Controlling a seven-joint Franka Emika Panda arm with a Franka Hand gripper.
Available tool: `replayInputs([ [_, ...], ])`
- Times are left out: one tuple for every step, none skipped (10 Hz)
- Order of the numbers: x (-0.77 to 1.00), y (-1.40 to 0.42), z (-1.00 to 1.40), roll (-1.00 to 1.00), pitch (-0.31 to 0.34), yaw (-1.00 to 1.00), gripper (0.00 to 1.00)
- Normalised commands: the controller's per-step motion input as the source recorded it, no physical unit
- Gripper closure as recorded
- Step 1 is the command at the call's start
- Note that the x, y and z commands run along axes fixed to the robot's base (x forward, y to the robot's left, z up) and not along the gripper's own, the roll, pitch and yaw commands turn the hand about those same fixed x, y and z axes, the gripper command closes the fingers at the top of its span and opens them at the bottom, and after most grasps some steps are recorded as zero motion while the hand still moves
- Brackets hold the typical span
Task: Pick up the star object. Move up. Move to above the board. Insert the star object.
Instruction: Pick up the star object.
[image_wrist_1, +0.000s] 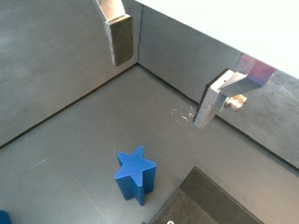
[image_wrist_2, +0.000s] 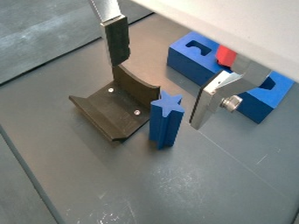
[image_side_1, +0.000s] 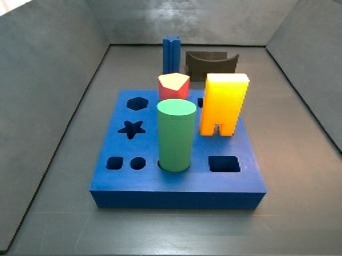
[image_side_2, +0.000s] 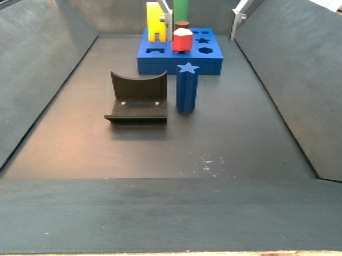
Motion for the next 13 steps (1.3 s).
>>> replayInputs([
  [0.21,-0.09,-0.29,0.04,0.0,0.09,0.0],
  [0.38,-0.1,-0.42,0.01,0.0,0.1,0.0],
  [0.28,-0.13,-0.56,0.0,-0.054,0.09,0.0],
  [0.2,-0.17,-0.7,0.0,-0.103,0.09,0.0],
  [0.13,-0.19,-0.63,0.0,-0.12,0.07,0.0],
  [0.0,-0.19,-0.58,0.0,-0.131,0.05,0.0],
  [0.0,-0.19,-0.49,-0.02,-0.141,0.07,0.0],
  [0.0,-0.2,-0.47,-0.04,-0.14,0.08,0.0],
  [0.0,-0.22,-0.47,-0.04,-0.117,0.07,0.0],
  [0.0,-0.19,-0.43,-0.02,-0.111,0.2,0.0],
  [0.0,-0.16,-0.35,0.0,-0.08,0.29,0.0],
  [0.0,-0.1,-0.25,0.0,-0.043,0.38,0.0],
  [0.0,-0.04,-0.15,0.0,-0.016,0.44,0.0],
])
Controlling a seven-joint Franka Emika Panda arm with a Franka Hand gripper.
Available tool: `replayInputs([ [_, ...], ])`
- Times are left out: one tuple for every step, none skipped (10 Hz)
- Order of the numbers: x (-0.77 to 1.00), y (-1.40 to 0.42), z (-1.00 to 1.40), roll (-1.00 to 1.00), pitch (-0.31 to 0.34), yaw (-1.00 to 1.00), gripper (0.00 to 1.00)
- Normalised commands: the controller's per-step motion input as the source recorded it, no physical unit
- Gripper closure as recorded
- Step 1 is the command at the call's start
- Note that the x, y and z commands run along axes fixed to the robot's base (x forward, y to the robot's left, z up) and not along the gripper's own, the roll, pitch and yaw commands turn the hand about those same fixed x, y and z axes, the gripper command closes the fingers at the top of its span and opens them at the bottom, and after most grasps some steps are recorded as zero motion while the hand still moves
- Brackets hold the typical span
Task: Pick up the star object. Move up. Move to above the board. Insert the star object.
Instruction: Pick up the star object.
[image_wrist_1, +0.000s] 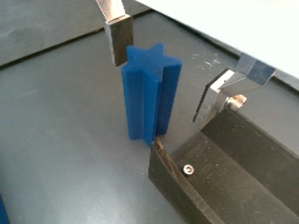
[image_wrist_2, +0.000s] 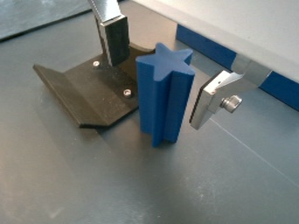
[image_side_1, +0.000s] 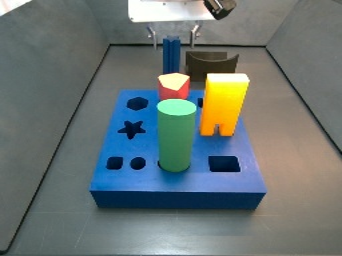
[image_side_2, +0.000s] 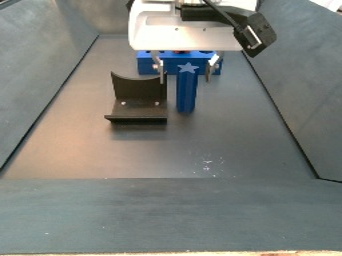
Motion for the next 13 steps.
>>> replayInputs([
  [0.0,-0.01,-0.11,0.0,-0.006,0.41,0.0],
  [0.0,0.0,-0.13,0.0,-0.004,0.23,0.0],
  [0.0,-0.03,-0.15,0.0,0.0,0.15,0.0],
  [0.0,-0.05,-0.1,0.0,0.0,0.0,0.0],
  [-0.01,-0.02,-0.04,0.0,0.0,-0.16,0.0],
  [-0.08,0.0,0.0,0.0,0.0,-0.2,0.0],
  [0.0,0.0,0.0,-0.01,0.0,-0.14,0.0],
  [0.0,0.0,0.0,0.0,0.0,0.0,0.0],
  [0.0,0.0,0.0,0.0,0.0,0.0,1.0],
  [0.0,0.0,0.0,0.0,0.0,0.0,1.0],
  [0.0,0.0,0.0,0.0,0.0,0.0,1.0],
  [0.0,0.0,0.0,0.0,0.0,0.0,1.0],
  [0.0,0.0,0.0,0.0,0.0,0.0,1.0],
])
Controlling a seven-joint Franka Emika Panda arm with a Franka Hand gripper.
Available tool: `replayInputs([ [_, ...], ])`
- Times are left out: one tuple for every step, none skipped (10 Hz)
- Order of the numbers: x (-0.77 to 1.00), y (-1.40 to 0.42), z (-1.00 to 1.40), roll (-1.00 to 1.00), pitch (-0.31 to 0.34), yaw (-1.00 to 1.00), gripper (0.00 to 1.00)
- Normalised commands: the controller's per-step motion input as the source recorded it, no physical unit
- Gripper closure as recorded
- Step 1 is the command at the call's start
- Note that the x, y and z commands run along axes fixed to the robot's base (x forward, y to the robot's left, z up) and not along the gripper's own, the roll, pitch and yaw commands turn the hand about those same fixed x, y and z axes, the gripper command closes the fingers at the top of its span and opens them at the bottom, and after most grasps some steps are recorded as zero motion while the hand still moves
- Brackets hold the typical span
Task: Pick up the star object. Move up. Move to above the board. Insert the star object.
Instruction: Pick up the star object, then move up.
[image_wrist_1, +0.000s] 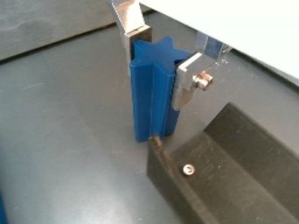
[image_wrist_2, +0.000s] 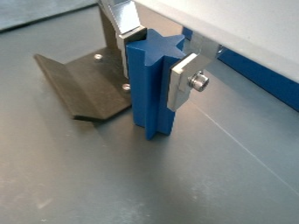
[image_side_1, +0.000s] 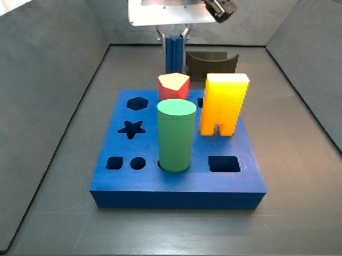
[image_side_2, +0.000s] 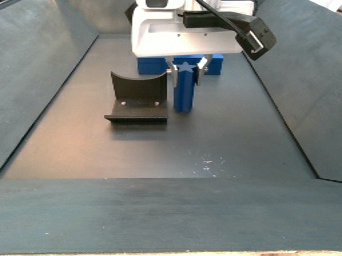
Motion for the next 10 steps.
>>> replayInputs([
  [0.0,0.0,0.0,0.0,0.0,0.0,1.0],
  [0.0,0.0,0.0,0.0,0.0,0.0,1.0],
  [0.0,0.0,0.0,0.0,0.0,0.0,1.0],
  [0.0,0.0,0.0,0.0,0.0,0.0,1.0],
  [0.0,0.0,0.0,0.0,0.0,0.0,1.0],
  [0.0,0.0,0.0,0.0,0.0,0.0,1.0],
  [0.0,0.0,0.83,0.0,0.0,0.0,1.0],
  [-0.03,0.04,0.85,0.0,0.023,0.02,1.0],
  [-0.07,0.03,0.72,0.0,0.064,0.02,1.0],
  [-0.05,0.02,0.58,0.0,0.067,0.01,1.0],
])
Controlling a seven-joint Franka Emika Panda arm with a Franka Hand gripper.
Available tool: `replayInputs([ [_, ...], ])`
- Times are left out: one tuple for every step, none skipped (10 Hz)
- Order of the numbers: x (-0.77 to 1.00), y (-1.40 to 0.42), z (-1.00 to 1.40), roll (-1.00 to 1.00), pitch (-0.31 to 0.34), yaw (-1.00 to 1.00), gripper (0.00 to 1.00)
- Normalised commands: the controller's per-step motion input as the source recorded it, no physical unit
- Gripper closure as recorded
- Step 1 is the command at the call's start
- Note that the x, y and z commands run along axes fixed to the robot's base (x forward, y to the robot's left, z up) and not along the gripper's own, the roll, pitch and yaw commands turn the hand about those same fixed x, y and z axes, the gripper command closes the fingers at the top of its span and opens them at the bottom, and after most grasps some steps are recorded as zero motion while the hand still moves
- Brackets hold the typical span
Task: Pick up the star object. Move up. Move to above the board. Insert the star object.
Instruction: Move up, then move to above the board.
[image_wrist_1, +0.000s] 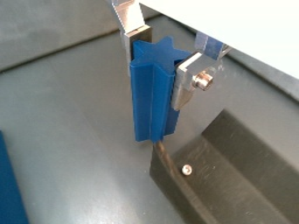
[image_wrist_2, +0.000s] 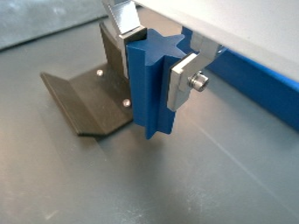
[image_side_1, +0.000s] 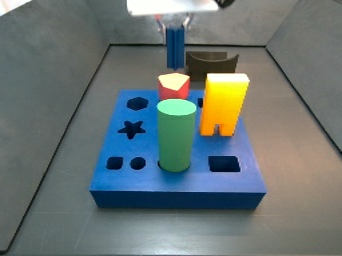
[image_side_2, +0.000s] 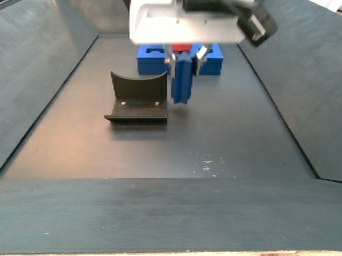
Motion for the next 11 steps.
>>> replayInputs([
  [-0.03,0.02,0.37,0.0,0.057,0.0,1.0],
  [-0.02,0.01,0.19,0.0,0.053,0.0,1.0],
  [0.07,0.04,1.0,0.0,0.047,0.1,1.0],
  [0.06,0.04,1.0,0.0,0.055,0.09,1.0],
  [0.05,0.03,1.0,-0.01,0.078,0.09,1.0],
  [0.06,0.03,1.0,0.0,0.086,0.08,1.0],
  [0.05,0.03,1.0,0.0,0.096,0.06,1.0],
  [0.06,0.03,1.0,0.0,0.099,0.05,1.0],
  [0.05,0.02,1.0,0.0,0.101,0.05,1.0],
  [0.05,0.02,1.0,0.0,0.097,0.04,1.0],
  [0.05,0.02,1.0,0.01,0.094,0.04,1.0],
])
